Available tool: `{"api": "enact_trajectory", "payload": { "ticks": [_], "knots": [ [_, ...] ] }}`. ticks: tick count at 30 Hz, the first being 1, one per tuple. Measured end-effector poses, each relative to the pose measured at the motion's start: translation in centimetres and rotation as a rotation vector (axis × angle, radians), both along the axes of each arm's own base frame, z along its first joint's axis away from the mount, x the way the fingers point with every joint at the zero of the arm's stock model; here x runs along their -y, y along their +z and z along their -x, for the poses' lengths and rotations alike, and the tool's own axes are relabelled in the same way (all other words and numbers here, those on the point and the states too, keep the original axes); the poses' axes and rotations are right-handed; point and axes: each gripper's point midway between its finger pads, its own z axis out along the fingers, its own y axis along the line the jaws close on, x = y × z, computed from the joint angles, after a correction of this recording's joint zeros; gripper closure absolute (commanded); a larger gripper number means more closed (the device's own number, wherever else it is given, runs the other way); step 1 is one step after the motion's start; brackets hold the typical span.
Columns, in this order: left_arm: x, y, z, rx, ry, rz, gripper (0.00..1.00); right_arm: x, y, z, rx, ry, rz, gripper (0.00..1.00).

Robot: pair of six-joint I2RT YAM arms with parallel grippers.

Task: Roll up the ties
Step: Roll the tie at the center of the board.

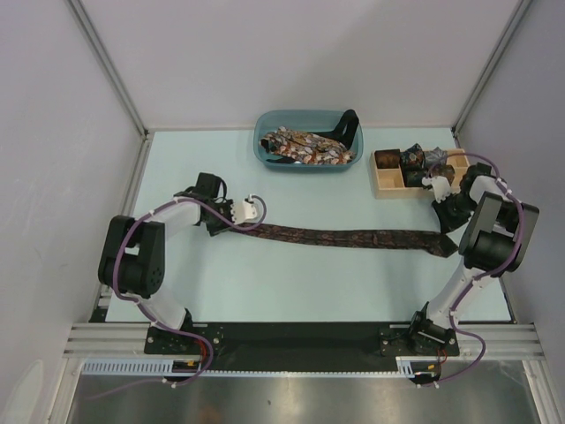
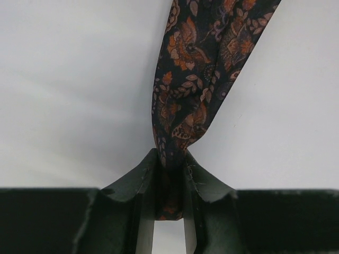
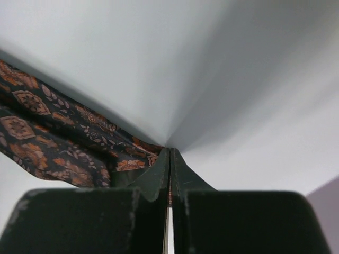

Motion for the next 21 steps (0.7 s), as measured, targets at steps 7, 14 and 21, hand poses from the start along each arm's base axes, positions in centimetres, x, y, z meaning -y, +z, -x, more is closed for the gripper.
{"api": "enact_trajectory", "payload": {
  "ticks": [7,14,21],
  "knots": [
    [1.9,0.8,-0.3,0.002,-0.022,0.044,0.75,3.5,1.6,-5.1,0.108,0.003,0.107,1.0],
    [3.2,1.0,0.0,0.003,-0.062,0.052,0.72,3.7,1.4,-6.3,0.132,0.09,0.196,0.61],
    [3.0,1.0,-0.1,0.013,-0.092,0.05,0.42,3.2,2.0,-5.0,0.097,0.115,0.229,0.35]
  ]
}}
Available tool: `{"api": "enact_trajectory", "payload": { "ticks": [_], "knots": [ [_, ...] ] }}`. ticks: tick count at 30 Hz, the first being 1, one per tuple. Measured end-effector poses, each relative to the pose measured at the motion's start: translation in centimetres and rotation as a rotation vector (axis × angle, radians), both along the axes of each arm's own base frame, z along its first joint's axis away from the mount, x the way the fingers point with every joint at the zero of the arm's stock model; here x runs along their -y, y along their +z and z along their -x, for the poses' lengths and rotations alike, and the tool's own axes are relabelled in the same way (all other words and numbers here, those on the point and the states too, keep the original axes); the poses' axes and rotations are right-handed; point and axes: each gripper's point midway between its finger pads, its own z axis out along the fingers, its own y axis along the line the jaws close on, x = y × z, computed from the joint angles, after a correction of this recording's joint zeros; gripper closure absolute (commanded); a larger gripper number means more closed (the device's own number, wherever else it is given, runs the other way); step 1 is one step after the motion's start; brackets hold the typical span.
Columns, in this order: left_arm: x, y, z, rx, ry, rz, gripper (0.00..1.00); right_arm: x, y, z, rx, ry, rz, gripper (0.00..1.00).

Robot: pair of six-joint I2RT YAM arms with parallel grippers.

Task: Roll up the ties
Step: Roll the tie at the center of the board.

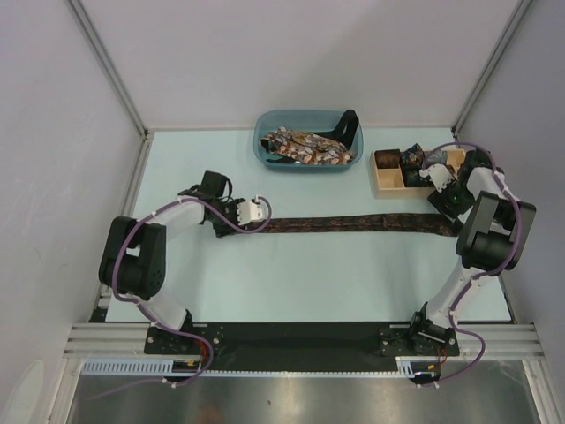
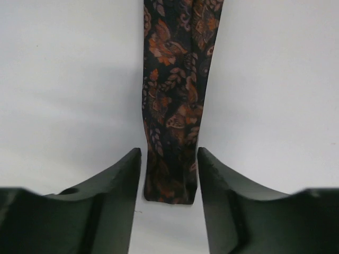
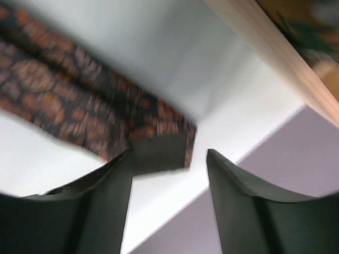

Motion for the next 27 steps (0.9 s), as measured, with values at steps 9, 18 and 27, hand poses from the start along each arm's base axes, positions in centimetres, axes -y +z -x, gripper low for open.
{"api": "enact_trajectory", "payload": {
  "ticks": [9,18,27],
  "knots": [
    [-2.0,2.5,0.2,-0.01,0.025,0.089,0.35,-6.8,12.3,-0.4,0.169,0.044,-0.102,0.35],
    [-2.2,5.3,-1.0,-0.025,0.099,0.205,0.63,-28.1,13.9,-2.6,0.088,0.232,-0.478,0.56],
    [-3.0,2.7,-0.4,-0.089,0.162,0.167,0.69,-39.0,8.2,-2.6,-0.156,0.188,-0.657,0.64]
  ]
}}
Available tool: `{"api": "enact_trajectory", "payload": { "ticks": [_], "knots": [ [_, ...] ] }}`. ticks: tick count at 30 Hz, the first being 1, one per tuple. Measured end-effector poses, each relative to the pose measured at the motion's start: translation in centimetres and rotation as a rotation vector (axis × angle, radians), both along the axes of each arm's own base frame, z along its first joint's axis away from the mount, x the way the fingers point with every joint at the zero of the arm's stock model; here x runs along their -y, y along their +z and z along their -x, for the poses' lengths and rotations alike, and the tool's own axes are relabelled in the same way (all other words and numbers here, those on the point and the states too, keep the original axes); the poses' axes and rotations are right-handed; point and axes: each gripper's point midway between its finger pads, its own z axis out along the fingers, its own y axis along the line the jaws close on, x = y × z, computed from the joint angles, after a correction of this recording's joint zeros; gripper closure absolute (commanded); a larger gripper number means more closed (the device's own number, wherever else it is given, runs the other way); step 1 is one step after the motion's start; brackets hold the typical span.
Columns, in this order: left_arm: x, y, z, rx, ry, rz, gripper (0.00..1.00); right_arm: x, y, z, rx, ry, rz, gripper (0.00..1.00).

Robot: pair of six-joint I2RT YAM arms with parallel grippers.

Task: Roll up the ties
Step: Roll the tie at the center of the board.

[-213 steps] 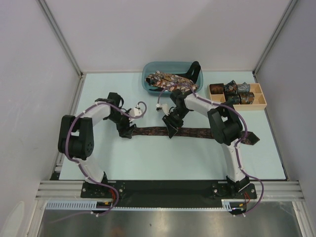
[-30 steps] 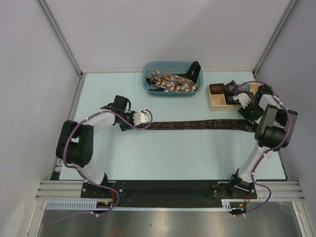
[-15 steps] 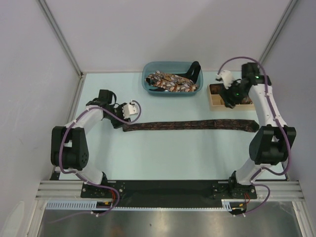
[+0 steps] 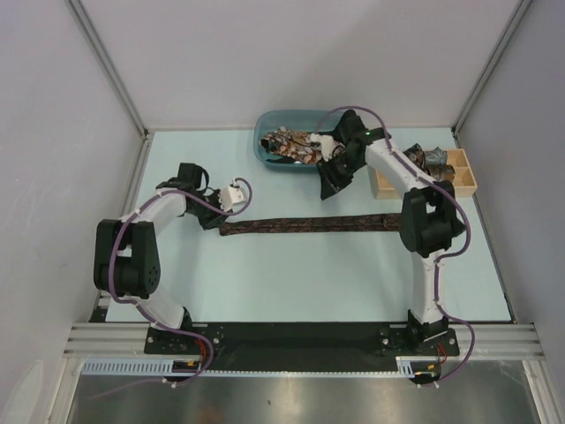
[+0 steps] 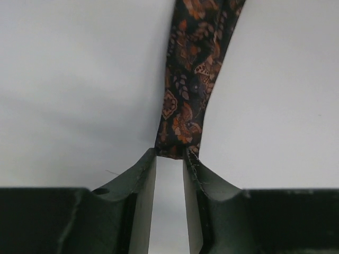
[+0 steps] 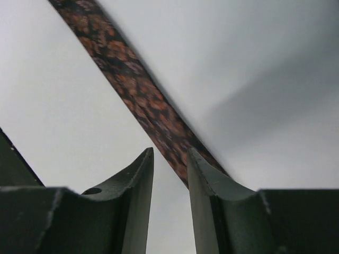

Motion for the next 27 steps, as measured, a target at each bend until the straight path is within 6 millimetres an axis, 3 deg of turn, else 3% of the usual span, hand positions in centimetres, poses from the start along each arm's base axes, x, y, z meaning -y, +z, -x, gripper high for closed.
{"api": "enact_trajectory", "payload": {
  "ticks": [3,6,9,14,18,27],
  "knots": [
    [-0.8,-2.1,1.5,-0.053,0.01,-0.052,0.69,-3.8,-1.8,1.8,-0.054,0.062,-0.014,0.66],
    [-1.1,-3.7,1.8,-0.088,0.012,-0.1,0.69,-7.0,-3.3,3.4,-0.096,0.113,-0.036,0.66],
    [-1.1,-3.8,1.4,-0.078,0.013,-0.127,0.69,-8.8,-4.8,3.9,-0.132,0.123,-0.064,0.66],
    [-1.3,-3.8,1.3,-0.077,0.008,-0.17,0.69,-9.3,-6.7,3.4,-0.16,0.098,-0.082,0.66],
    [-1.3,-3.9,1.2,-0.092,0.006,-0.18,0.69,-8.7,-9.1,4.9,-0.2,0.098,-0.062,0.69],
    [-1.2,-3.9,1.2,-0.077,0.004,-0.172,0.68,-8.8,-9.3,5.7,-0.162,0.1,-0.068,0.7]
  ]
}}
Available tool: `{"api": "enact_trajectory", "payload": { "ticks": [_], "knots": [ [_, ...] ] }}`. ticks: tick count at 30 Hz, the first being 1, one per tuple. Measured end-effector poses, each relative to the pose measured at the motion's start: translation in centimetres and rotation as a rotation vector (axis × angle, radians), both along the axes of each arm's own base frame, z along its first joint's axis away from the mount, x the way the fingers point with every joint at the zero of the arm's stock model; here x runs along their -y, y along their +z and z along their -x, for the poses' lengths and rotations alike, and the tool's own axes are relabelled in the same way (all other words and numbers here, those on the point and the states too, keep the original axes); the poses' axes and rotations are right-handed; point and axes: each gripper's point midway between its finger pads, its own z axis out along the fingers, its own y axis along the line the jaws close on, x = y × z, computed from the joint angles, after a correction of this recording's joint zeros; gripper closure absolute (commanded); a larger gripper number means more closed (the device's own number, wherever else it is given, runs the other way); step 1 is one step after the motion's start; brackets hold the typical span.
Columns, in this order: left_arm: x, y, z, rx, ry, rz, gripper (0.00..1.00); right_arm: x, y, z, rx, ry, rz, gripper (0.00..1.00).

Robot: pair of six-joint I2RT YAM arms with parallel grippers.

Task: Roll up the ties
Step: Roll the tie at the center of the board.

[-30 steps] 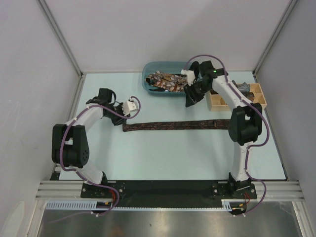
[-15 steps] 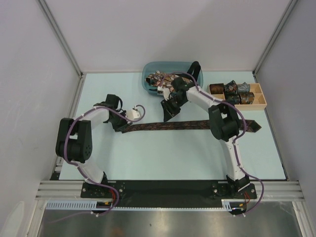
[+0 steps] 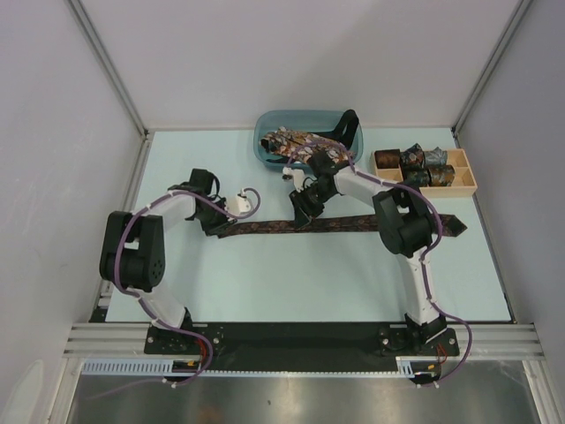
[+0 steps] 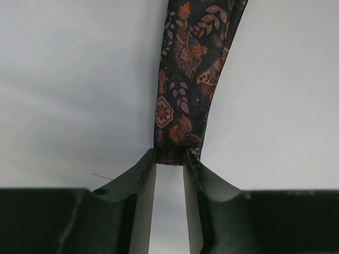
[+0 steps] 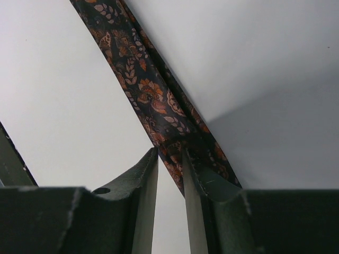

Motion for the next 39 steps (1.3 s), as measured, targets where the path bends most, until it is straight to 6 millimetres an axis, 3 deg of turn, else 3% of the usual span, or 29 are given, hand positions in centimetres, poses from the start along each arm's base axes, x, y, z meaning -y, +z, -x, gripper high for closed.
{"api": "enact_trajectory", "payload": {
  "ticks": [5,9,15,18,23,26,28,30,34,39],
  "knots": [
    [-0.1,0.1,-0.1,0.036,0.002,0.011,0.61,-0.1,0.1,0.0,0.018,0.017,0.012,0.69],
    [-0.3,0.4,-0.4,0.046,0.013,0.049,0.35,-0.2,0.3,0.2,0.031,0.04,0.034,0.66],
    [-0.9,1.6,-0.7,0.046,0.045,0.129,0.24,-0.6,1.2,1.0,-0.017,0.047,0.003,0.6],
    [-0.4,2.4,-0.8,0.068,0.024,0.162,0.22,-1.8,2.5,0.9,-0.051,0.014,-0.065,0.59],
    [0.1,2.7,-1.0,0.087,0.017,0.205,0.21,-5.0,5.9,-1.0,-0.049,-0.048,-0.205,0.61],
    [0.0,2.6,-0.8,0.09,-0.007,0.219,0.21,-7.9,8.4,-2.2,-0.027,-0.052,-0.299,0.63],
    [0.0,2.6,-0.6,0.092,-0.036,0.221,0.21,-9.6,8.9,-2.3,-0.03,-0.044,-0.34,0.66],
    [0.1,2.5,-0.3,0.09,-0.061,0.225,0.21,-11.3,8.6,-1.7,-0.051,-0.034,-0.364,0.69],
    [0.1,2.1,0.3,0.08,-0.094,0.217,0.21,-13.7,5.8,0.2,-0.14,-0.03,-0.351,0.75],
    [0.0,1.7,0.5,0.073,-0.118,0.208,0.22,-15.1,2.8,2.1,-0.209,-0.026,-0.311,0.76]
  ]
}}
